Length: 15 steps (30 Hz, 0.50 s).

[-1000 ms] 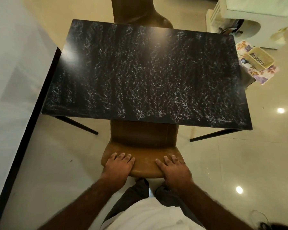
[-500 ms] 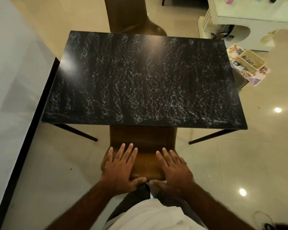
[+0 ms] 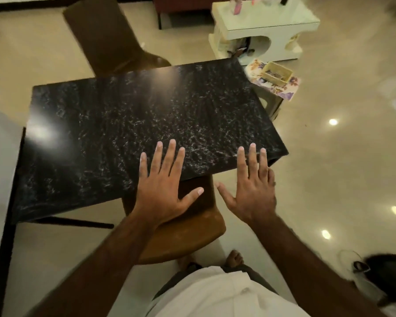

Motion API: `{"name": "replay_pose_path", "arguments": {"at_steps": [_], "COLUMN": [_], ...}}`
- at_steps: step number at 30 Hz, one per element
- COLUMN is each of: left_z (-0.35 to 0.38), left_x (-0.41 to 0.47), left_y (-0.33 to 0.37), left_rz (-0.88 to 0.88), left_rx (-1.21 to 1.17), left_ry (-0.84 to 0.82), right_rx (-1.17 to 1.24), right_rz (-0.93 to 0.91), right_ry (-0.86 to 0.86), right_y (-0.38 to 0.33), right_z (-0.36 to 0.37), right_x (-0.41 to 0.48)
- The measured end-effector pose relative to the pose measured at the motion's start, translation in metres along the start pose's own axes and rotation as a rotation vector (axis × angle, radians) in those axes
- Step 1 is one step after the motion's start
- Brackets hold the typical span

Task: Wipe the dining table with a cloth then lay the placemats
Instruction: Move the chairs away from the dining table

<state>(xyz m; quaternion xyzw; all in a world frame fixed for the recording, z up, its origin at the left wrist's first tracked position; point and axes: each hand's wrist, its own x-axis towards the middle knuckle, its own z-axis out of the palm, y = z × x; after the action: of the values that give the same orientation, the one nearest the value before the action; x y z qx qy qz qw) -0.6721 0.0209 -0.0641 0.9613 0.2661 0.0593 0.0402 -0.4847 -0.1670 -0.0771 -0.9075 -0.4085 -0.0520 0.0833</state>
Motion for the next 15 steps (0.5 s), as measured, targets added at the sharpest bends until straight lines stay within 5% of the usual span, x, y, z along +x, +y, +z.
{"name": "replay_pose_path", "arguments": {"at_steps": [15], "left_z": [0.017], "left_x": [0.09], "left_y": [0.21], "left_rz": [0.355], "left_rx": [0.062], "left_ry": [-0.075], "right_rx": [-0.056], "right_rz": [0.38], "right_ry": [0.098], "right_y": [0.195], "right_z": [-0.045], "right_x": [-0.065]}}
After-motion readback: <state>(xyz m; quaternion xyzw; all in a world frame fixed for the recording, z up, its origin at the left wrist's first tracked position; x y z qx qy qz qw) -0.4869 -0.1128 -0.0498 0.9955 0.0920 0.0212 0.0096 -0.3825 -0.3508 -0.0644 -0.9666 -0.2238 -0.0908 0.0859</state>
